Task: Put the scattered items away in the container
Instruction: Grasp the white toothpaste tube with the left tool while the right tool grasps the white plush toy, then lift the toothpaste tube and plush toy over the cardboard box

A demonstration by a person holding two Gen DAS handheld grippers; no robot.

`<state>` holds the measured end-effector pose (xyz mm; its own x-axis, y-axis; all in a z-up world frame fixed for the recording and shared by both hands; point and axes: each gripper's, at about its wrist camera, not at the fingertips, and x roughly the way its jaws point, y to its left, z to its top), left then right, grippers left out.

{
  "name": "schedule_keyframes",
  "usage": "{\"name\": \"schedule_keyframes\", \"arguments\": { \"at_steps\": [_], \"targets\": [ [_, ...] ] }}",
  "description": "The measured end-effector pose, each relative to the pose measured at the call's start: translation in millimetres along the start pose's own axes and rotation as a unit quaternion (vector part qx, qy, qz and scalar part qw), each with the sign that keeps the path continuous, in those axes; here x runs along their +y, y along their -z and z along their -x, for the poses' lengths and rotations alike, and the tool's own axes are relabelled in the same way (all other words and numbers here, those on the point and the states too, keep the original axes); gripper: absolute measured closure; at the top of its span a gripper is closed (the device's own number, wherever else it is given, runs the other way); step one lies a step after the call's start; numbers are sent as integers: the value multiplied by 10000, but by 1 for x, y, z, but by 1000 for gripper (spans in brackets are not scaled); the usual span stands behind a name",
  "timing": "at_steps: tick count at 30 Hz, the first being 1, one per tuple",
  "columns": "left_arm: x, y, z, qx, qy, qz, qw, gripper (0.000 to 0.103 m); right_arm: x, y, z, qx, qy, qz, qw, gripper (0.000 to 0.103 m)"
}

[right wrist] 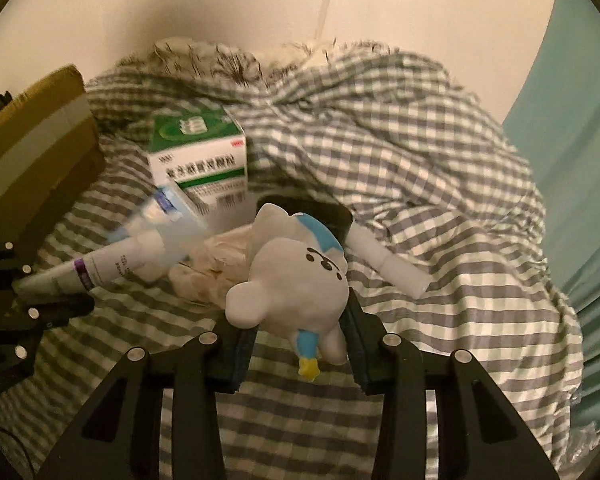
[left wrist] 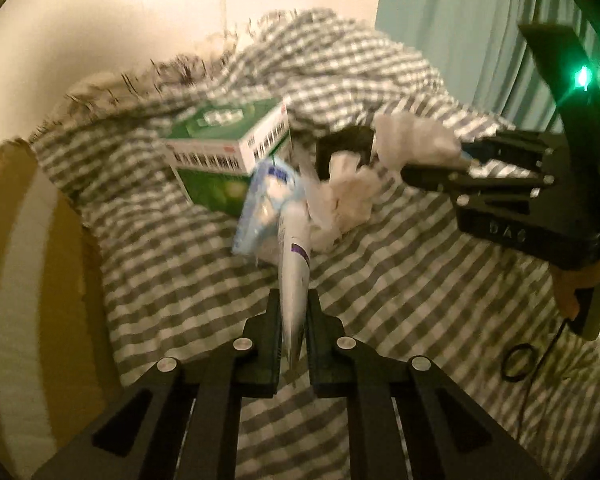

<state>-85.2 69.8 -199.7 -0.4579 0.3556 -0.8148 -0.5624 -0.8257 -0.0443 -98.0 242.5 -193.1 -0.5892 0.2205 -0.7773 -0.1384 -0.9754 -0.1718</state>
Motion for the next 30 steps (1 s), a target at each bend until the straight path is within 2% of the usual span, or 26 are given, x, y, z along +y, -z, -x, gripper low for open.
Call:
{"name": "schedule_keyframes", "arguments": {
  "at_steps": [2, 4, 8, 10, 11, 13, 14, 15, 16, 20, 21, 23, 26, 30],
  "targets": [
    [-2, -5, 8, -92, 26, 57, 9999, 94, 2, -4, 7, -66, 3, -22, 10000, 64],
    [-3, -10, 17, -166, 47, 111, 9998, 103, 4, -5, 12, -96, -20, -78, 9999, 64],
    [-2, -17, 28, -295, 13, 277, 9992, 103, 5, -9, 20, -179, -66, -177, 9997, 64],
    [-1, -17, 25, -192, 19, 307, 9993, 102, 7, -12, 26, -231, -92, -218, 9995, 64],
    [-2, -15, 20, -42, -54, 288, 9996, 98, 8, -12, 29, -261, -94, -233, 9993, 64],
    [-1, -10, 2, 239, -184, 317, 9990, 78, 9, -15, 35, -319, -91, -272, 9991, 64],
    [-1, -7, -4, 272, -218, 352, 9988, 55, 10, -17, 39, -370, -92, -320, 9988, 64],
    [-1, -4, -11, 273, -262, 397, 9985, 42, 11, -18, 42, -416, -92, -346, 9985, 64],
    [0, -1, -16, 245, -279, 416, 9984, 42, 13, -21, 47, -482, -87, -351, 9982, 64],
    [-5, 5, -45, 422, -392, 72, 9983, 42, 25, -27, 63, -744, -48, -246, 9969, 64],
    [-3, 8, -50, 472, -453, 45, 9978, 50, 29, -28, 66, -810, -57, -221, 9965, 64],
    [3, 14, -55, 517, -238, 92, 9983, 69, 34, -30, 70, -878, -101, -210, 9959, 64],
    [0, 16, -35, 255, -401, -25, 9989, 79, 39, -33, 73, -924, -185, -195, 9954, 64],
    [2, 9, 7, -109, -306, -1, 9995, 80, 43, -32, 78, -1016, -218, -188, 9944, 64]
  ]
}}
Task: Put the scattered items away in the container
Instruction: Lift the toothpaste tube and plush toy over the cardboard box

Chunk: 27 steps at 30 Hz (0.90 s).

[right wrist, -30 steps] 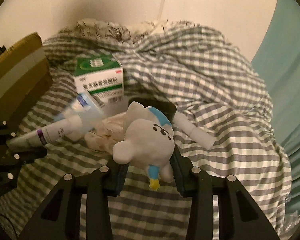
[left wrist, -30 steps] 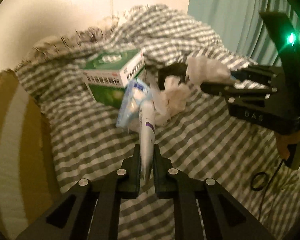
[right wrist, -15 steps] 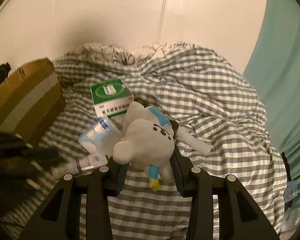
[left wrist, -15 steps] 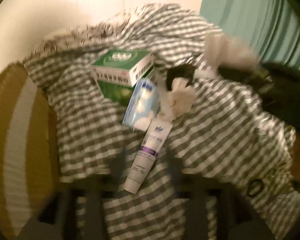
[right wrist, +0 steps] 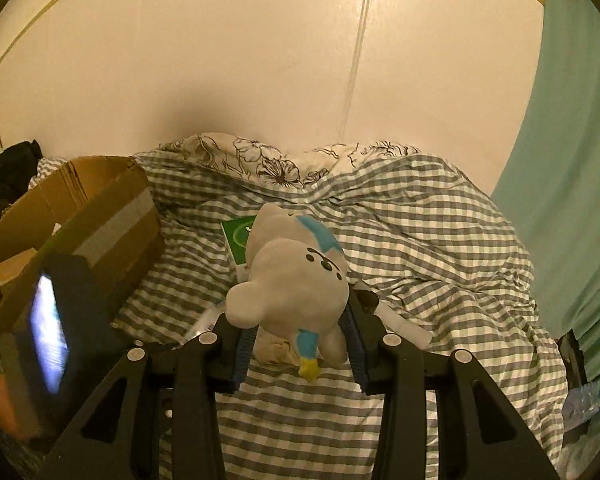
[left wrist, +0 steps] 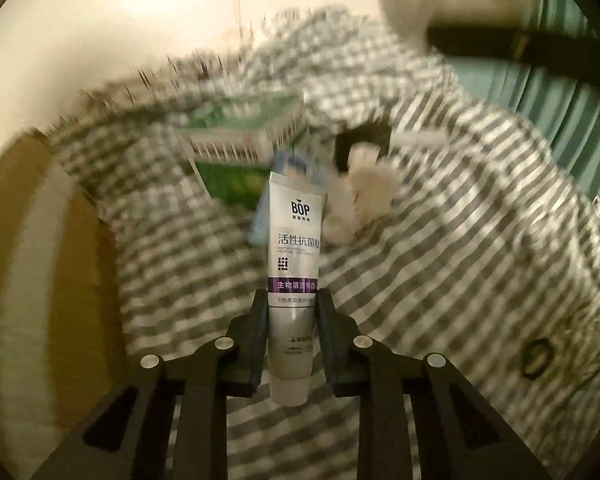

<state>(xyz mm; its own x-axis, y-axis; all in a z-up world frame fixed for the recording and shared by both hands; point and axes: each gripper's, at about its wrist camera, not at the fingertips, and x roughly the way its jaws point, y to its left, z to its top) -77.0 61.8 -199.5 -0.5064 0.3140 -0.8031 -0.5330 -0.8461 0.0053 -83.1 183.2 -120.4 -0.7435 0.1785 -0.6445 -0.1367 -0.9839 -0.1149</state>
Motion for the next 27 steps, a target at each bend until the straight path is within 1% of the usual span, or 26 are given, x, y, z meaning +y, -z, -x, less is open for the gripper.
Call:
{"name": "schedule_keyframes", "arguments": {
  "at_steps": [4, 5, 8, 12, 16, 21, 27],
  "targets": [
    [7, -15, 44, -360, 126, 272, 9989, 80, 1, -2, 11, -82, -47, -40, 9999, 64],
    [9, -19, 59, -509, 179, 352, 9979, 80, 1, -3, 14, -105, -54, -61, 9999, 64],
    [17, -32, 96, -892, 192, 486, 9946, 80, -1, -8, 26, -198, -99, -196, 9996, 64],
    [36, -45, 140, -1248, 164, 697, 9896, 80, 0, -17, 42, -303, -202, -361, 9987, 64],
    [55, -50, 184, -1584, -27, 868, 9835, 80, 7, -28, 60, -452, -310, -456, 9975, 64],
    [82, -47, 231, -1903, -465, 1025, 9753, 80, 18, -48, 81, -640, -526, -538, 9951, 64],
    [113, -39, 254, -2129, -845, 1291, 9648, 80, 40, -70, 103, -871, -704, -360, 9931, 64]
  ]
}}
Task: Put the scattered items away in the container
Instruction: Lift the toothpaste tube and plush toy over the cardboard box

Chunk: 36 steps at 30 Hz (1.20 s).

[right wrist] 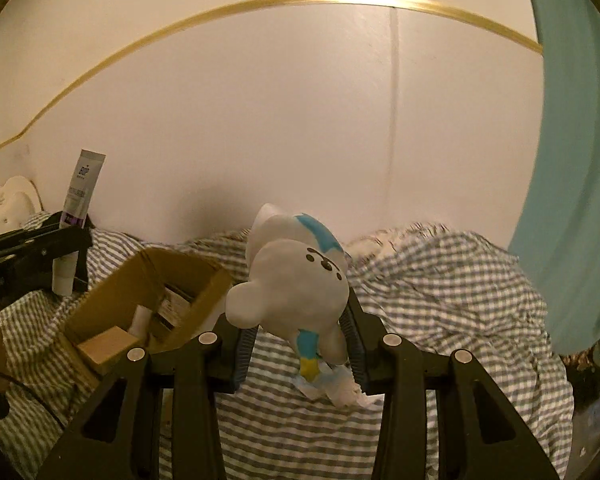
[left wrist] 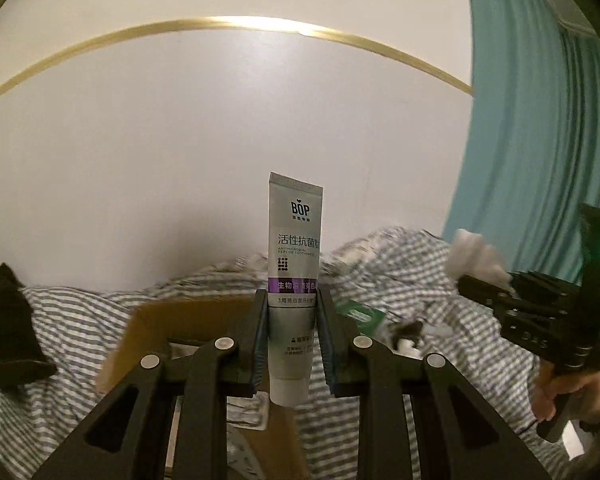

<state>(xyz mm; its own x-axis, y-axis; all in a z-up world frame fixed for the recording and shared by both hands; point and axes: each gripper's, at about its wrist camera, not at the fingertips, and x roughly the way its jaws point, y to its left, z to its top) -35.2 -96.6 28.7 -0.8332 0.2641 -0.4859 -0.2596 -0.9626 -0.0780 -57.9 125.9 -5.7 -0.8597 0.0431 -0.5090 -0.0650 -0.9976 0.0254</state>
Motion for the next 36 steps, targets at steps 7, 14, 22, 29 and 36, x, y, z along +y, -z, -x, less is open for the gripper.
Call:
{"name": "schedule_keyframes", "arguments": {
  "at_steps": [7, 14, 22, 29, 36],
  "targets": [
    [32, -2, 10, -147, -372, 222, 9990, 80, 30, -24, 12, -254, -247, 138, 9993, 64],
    [44, 12, 8, -168, -714, 62, 9973, 80, 68, -31, 2, -257, -650, 336, 9970, 64],
    [85, 46, -30, 430, -983, 242, 9939, 80, 114, -18, -40, 111, -1168, 736, 9904, 64],
    [114, 73, -64, 930, -1179, 341, 9881, 80, 129, -6, -93, 606, -1468, 730, 9846, 64],
    [126, 97, -94, 1426, -1211, 380, 9816, 80, 136, 10, -130, 1083, -1697, 794, 9763, 64]
  ]
}}
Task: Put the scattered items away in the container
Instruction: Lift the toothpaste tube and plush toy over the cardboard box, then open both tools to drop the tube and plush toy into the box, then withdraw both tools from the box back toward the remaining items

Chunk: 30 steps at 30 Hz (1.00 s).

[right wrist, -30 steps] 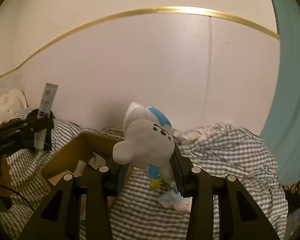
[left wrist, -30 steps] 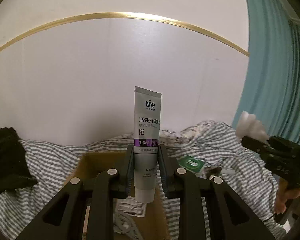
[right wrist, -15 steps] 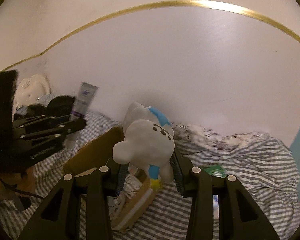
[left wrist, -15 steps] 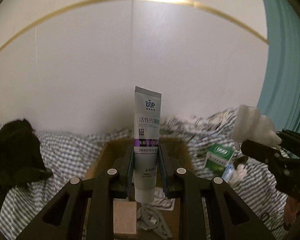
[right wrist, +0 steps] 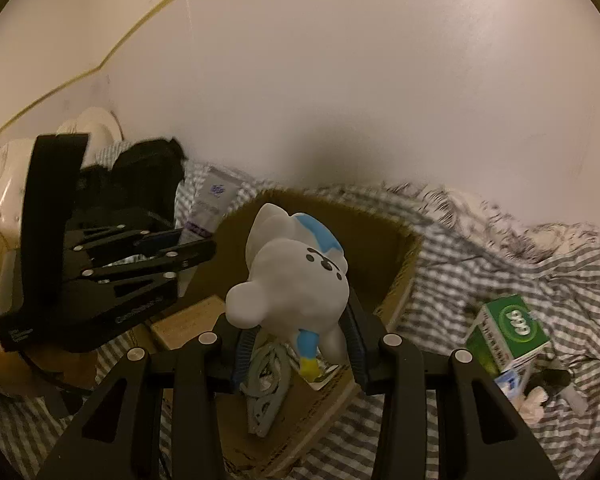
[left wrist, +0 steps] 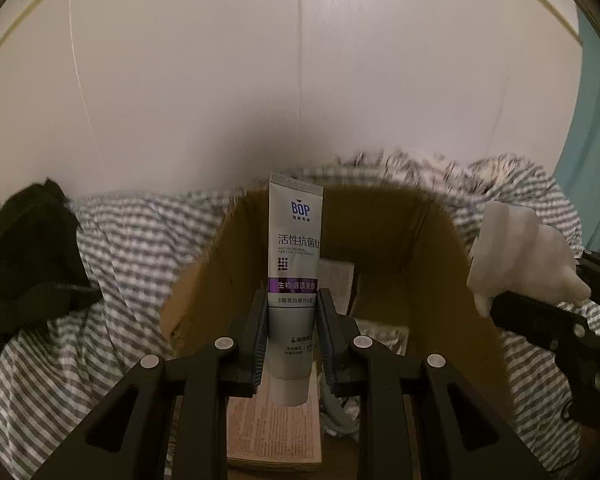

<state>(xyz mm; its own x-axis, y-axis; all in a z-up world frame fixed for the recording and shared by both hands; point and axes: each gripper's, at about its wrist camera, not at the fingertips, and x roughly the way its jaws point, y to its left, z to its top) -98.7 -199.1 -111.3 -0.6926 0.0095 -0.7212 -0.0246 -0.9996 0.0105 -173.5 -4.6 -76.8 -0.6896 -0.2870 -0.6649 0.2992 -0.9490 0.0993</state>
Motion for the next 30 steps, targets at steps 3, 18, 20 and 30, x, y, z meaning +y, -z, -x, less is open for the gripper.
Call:
{"name": "schedule_keyframes", "arguments": {
  "at_steps": [3, 18, 20, 30],
  "targets": [
    [0, 7, -12, 271, 9, 17, 9996, 80, -1, 8, -14, 207, -75, -40, 9997, 64],
    [-13, -1, 5, 104, -181, -98, 9997, 40, 9, 26, -6, 105, 37, 14, 9999, 38],
    [-16, -7, 13, 39, -114, -26, 9999, 39, 1, 26, 6, -30, 166, -83, 9998, 34],
    [-26, -35, 79, -875, 175, 655, 9939, 0, -50, 24, 89, -813, 1034, -688, 9889, 9]
  ]
}}
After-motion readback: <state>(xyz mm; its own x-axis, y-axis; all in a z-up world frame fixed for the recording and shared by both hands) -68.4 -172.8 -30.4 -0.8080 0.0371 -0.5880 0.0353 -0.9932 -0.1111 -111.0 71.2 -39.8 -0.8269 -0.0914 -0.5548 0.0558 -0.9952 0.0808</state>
